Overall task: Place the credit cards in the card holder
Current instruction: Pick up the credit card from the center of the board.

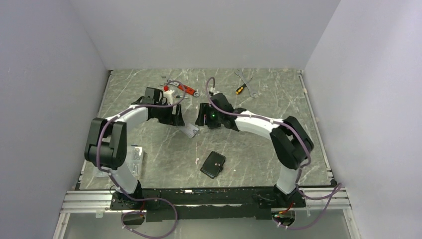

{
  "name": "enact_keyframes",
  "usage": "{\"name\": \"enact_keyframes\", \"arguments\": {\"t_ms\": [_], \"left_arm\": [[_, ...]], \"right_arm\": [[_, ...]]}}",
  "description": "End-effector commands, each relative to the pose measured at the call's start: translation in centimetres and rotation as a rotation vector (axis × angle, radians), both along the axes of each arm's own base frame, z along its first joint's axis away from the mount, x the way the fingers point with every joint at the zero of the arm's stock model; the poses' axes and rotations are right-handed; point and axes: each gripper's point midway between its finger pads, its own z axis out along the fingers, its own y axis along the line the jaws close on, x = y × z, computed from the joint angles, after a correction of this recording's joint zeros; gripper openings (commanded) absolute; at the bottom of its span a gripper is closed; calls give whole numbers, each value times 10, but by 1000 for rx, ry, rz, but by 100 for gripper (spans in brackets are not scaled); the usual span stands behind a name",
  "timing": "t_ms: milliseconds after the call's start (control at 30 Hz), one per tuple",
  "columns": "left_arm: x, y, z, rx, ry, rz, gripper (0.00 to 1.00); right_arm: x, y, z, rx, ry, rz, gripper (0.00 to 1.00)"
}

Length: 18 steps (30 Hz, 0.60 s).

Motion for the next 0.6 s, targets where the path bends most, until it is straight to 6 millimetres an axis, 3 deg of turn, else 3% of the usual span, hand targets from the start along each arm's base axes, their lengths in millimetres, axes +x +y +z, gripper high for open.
{"name": "enact_keyframes", "arguments": {"t_ms": [0,300,567], "left_arm": [[19,4,-5,86,-27,13,82],[21,1,-12,185,-89,-62,81],[15,-17,-30,96,27,-87,82]], "right_arm": [[19,33,12,180,18,86,61],[36,47,-13,169,47,108,61],[35,44,-35,172,77,74,56]]}}
